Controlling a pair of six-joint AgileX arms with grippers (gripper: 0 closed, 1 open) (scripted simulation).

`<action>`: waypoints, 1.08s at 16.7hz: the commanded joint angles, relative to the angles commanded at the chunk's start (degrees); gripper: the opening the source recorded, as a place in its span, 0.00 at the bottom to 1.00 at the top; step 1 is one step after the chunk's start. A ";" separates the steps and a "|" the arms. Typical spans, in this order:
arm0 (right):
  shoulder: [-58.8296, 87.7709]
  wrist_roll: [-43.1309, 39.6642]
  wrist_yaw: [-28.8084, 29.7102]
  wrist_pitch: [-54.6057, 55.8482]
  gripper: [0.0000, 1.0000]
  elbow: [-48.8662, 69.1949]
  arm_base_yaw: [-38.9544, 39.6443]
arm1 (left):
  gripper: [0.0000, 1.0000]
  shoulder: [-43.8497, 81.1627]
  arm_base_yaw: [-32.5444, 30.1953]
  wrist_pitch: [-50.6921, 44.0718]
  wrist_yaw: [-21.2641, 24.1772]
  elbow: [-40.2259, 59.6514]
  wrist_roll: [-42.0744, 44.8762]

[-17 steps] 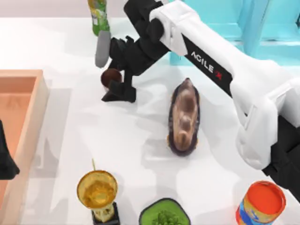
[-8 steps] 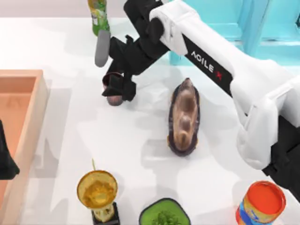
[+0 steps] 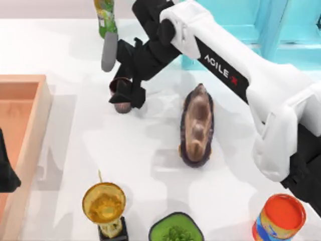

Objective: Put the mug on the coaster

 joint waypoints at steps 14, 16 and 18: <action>-48.68 15.86 17.60 14.45 0.00 -43.64 -10.90 | 1.00 0.00 0.00 0.00 0.00 0.00 0.00; -60.75 20.38 21.20 17.65 0.00 -57.67 -14.86 | 1.00 0.00 0.00 0.00 0.00 0.00 0.00; -72.59 25.05 24.40 20.91 0.00 -72.12 -18.43 | 1.00 0.00 0.00 0.00 0.00 0.00 0.00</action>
